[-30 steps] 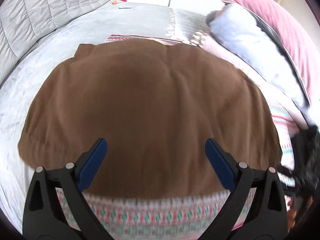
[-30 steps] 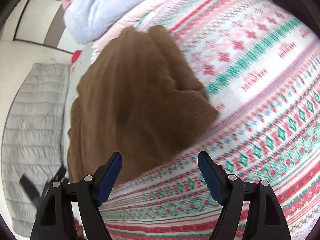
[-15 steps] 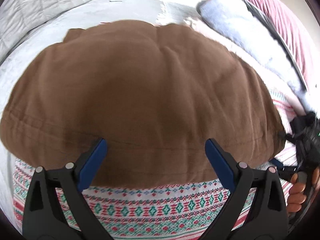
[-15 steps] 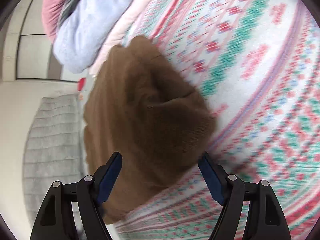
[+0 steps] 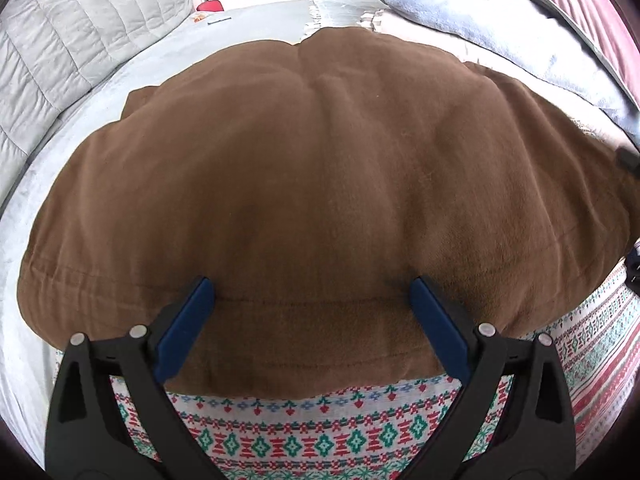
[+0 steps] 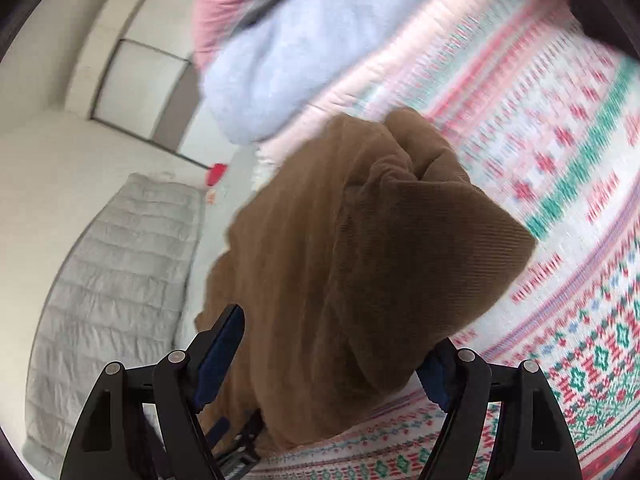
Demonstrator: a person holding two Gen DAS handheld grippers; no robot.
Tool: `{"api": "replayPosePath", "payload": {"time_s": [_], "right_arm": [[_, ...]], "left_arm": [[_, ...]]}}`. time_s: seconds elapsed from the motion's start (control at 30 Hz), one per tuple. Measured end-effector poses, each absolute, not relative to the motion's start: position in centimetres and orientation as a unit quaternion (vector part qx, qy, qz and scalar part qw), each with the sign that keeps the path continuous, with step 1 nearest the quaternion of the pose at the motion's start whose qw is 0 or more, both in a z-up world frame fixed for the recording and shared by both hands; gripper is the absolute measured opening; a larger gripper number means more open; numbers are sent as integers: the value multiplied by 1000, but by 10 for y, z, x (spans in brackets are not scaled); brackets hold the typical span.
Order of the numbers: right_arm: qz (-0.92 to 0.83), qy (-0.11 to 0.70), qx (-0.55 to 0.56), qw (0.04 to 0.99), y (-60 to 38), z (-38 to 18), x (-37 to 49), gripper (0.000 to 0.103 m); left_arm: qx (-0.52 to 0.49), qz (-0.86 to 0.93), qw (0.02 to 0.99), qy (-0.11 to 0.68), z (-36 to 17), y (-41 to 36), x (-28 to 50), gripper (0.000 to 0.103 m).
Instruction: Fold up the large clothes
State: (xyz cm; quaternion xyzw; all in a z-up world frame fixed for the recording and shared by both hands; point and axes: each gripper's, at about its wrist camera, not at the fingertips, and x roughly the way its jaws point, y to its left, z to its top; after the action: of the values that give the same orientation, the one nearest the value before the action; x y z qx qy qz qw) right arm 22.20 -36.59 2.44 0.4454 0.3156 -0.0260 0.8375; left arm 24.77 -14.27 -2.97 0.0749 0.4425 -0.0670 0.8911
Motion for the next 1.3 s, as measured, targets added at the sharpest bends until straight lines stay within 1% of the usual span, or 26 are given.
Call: {"api": "replayPosePath", "payload": {"time_s": [0.07, 0.13, 0.17, 0.23, 0.27, 0.3, 0.37, 0.53, 0.7, 0.93, 1.07, 1.3], "right_arm": [[-35, 328, 482, 811, -373, 6, 223, 80], [-35, 327, 507, 797, -380, -2, 220, 78], [-34, 325, 509, 796, -381, -2, 218, 73], [-40, 325, 490, 808, -378, 4, 219, 55], [-47, 327, 471, 818, -374, 10, 219, 32], [-49, 327, 460, 824, -372, 13, 220, 25], [-33, 316, 450, 835, -368, 27, 218, 19], [-10, 299, 418, 858, -358, 52, 218, 18], [-17, 313, 447, 838, -371, 36, 214, 17], [-18, 315, 433, 844, -371, 38, 213, 17], [-23, 320, 440, 839, -378, 30, 210, 17], [-41, 325, 417, 848, -382, 23, 204, 17]], "left_arm": [[80, -65, 893, 438, -30, -144, 246, 99], [82, -63, 894, 435, -31, -145, 245, 99], [82, -63, 894, 435, -31, -145, 245, 99], [82, -61, 895, 434, -31, -146, 245, 99], [83, -60, 895, 434, -31, -146, 246, 99], [84, -59, 895, 434, -32, -147, 245, 99], [86, -56, 895, 434, -32, -148, 245, 99], [101, -45, 895, 432, -35, -153, 244, 99], [98, -47, 895, 432, -33, -154, 245, 99], [77, -59, 893, 439, -20, -140, 241, 99], [44, -54, 897, 437, -6, -108, 236, 99], [-52, -9, 886, 461, -10, 1, 235, 99]]}}
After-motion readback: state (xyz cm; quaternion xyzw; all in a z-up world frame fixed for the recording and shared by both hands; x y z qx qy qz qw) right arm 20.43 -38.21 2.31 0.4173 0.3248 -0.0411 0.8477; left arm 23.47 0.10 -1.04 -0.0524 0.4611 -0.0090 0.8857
